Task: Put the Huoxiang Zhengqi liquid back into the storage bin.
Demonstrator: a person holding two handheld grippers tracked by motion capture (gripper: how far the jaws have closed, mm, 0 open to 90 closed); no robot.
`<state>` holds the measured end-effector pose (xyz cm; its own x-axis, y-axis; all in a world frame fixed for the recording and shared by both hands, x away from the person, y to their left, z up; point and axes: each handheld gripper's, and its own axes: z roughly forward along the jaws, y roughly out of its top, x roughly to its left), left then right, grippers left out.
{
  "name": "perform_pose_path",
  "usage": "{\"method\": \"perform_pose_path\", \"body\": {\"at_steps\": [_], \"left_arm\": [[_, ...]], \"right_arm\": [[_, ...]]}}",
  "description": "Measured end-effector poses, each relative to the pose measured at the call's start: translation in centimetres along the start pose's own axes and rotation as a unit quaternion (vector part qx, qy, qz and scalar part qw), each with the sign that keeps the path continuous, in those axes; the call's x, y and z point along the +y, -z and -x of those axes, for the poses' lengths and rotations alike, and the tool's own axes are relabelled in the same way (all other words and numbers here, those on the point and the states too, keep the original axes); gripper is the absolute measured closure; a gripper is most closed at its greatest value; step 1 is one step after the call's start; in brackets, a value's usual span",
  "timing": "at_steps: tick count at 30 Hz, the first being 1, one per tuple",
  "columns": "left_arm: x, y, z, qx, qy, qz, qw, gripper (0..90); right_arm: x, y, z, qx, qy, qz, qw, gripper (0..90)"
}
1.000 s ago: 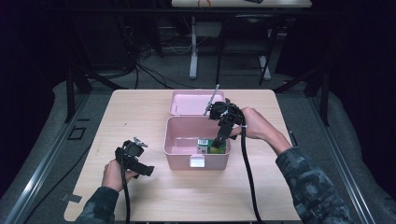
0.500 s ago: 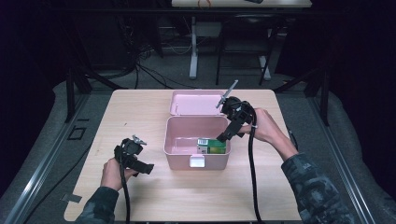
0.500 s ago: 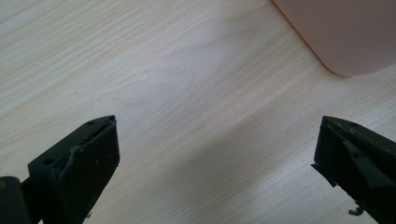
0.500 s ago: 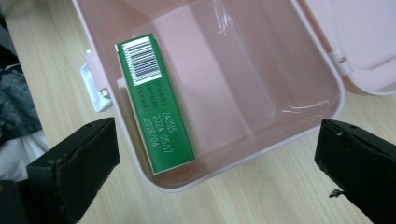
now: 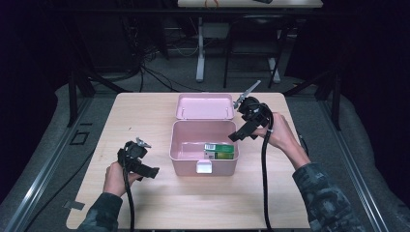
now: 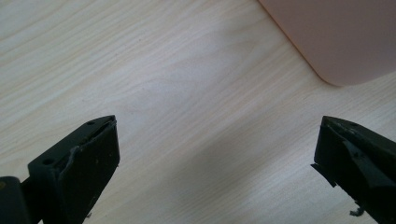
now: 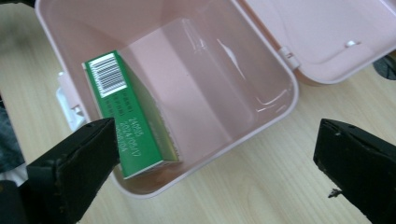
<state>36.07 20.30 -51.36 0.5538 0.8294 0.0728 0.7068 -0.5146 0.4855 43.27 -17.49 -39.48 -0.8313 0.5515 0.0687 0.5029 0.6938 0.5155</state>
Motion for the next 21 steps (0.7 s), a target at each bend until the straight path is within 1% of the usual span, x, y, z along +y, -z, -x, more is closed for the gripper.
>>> {"method": "perform_pose_path", "body": {"at_steps": [2, 5, 9, 13, 15, 16, 21], "left_arm": [[0.2, 0.2, -0.1, -0.002, 0.002, 0.001, 1.0, 0.3], [0.5, 0.5, -0.2, -0.004, 0.003, 0.005, 1.0, 0.3], [1.3, 1.0, -0.2, -0.014, 0.006, 0.018, 0.9997, 0.3], [1.9, 1.1, -0.1, -0.022, 0.004, 0.019, 0.9996, 0.3], [2.1, 1.2, 0.0, -0.023, 0.002, 0.021, 0.9995, 0.3], [2.2, 1.3, 0.0, -0.026, 0.005, 0.022, 0.9994, 0.4], [2.8, 1.9, 0.1, -0.028, 0.005, 0.029, 0.9992, 0.6]], "right_arm": [[-0.1, 0.0, 0.3, 0.0, -0.004, 0.005, 1.0, 0.0], [-0.3, -0.1, 0.8, -0.004, -0.016, 0.015, 0.9998, 0.1], [-0.4, -0.2, 1.2, -0.01, -0.024, 0.024, 0.9994, 0.4], [-0.4, -0.4, 1.5, -0.012, -0.031, 0.026, 0.9991, 0.7], [-0.5, -0.4, 1.7, -0.016, -0.034, 0.028, 0.9989, 0.9], [-0.5, -0.4, 1.8, -0.014, -0.039, 0.028, 0.9987, 1.0], [-0.6, -0.6, 2.1, -0.015, -0.043, 0.031, 0.9985, 1.1]]}}
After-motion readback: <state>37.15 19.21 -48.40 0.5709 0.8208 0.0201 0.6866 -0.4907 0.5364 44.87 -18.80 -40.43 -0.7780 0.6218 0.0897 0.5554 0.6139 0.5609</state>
